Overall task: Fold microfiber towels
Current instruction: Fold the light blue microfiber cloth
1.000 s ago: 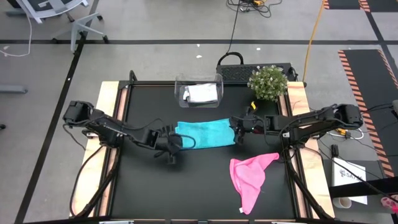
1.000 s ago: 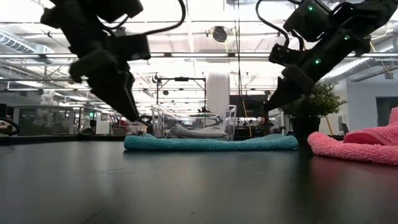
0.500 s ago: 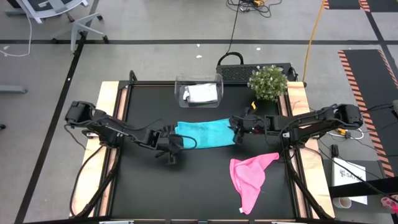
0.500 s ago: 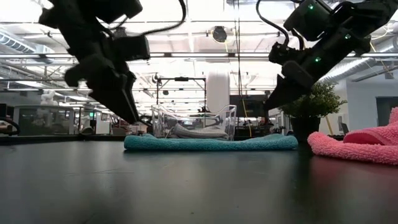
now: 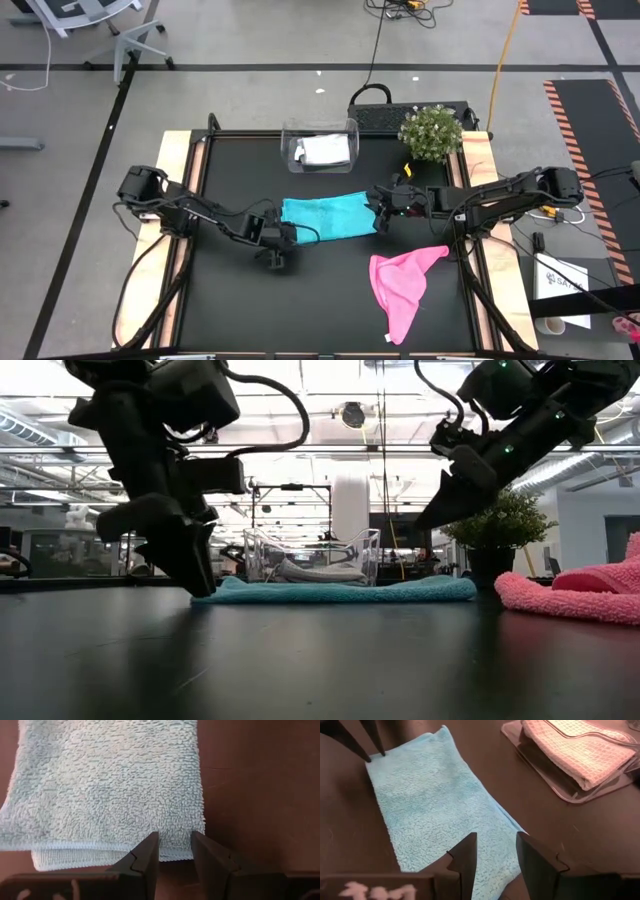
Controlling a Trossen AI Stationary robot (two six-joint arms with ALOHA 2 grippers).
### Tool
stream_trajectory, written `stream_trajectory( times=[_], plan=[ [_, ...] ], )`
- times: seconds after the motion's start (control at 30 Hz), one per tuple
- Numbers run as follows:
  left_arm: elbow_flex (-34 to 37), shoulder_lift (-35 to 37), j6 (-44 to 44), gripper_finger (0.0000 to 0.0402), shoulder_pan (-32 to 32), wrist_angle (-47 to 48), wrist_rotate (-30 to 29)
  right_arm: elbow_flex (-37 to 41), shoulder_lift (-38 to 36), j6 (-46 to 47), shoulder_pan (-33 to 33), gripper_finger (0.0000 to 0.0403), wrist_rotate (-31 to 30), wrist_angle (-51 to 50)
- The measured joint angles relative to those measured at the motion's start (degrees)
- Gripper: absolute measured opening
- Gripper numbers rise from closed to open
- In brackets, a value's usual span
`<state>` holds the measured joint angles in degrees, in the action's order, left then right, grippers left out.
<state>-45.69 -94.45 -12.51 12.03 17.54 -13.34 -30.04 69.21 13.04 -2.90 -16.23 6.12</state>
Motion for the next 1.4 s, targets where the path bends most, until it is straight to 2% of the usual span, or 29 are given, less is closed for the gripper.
stream_trajectory(
  times=[0.3,0.5,0.67,0.87,1.07,1.23,1.4],
  plan=[
    [0.0,0.0,-2.1,0.0111,0.5,0.2,0.4,0.0,0.0,0.0,0.0,0.0130,0.0,-0.1],
    [0.0,0.0,-2.5,0.0050,0.5,0.3,3.3,0.0,0.4,0.7,0.0,0.0120,3.5,1.1],
    [0.0,0.0,-2.7,0.0006,0.5,0.3,4.6,0.0,4.7,4.1,0.0,0.0071,6.0,3.6],
    [0.0,0.0,-3.0,0.0019,0.5,0.3,4.5,0.1,13.7,6.0,-0.2,0.0007,7.5,9.6],
    [0.0,0.0,-4.2,0.0005,0.5,0.5,4.5,0.0,21.2,7.5,-1.4,0.0001,7.3,12.9],
    [0.0,0.0,-4.9,0.0011,0.5,0.7,4.5,-0.1,21.6,6.1,-2.9,0.0001,7.3,12.9],
    [0.0,0.0,-6.2,0.0005,0.5,1.4,4.5,0.0,18.0,2.7,-4.9,0.0001,5.7,9.1]
  ],
)
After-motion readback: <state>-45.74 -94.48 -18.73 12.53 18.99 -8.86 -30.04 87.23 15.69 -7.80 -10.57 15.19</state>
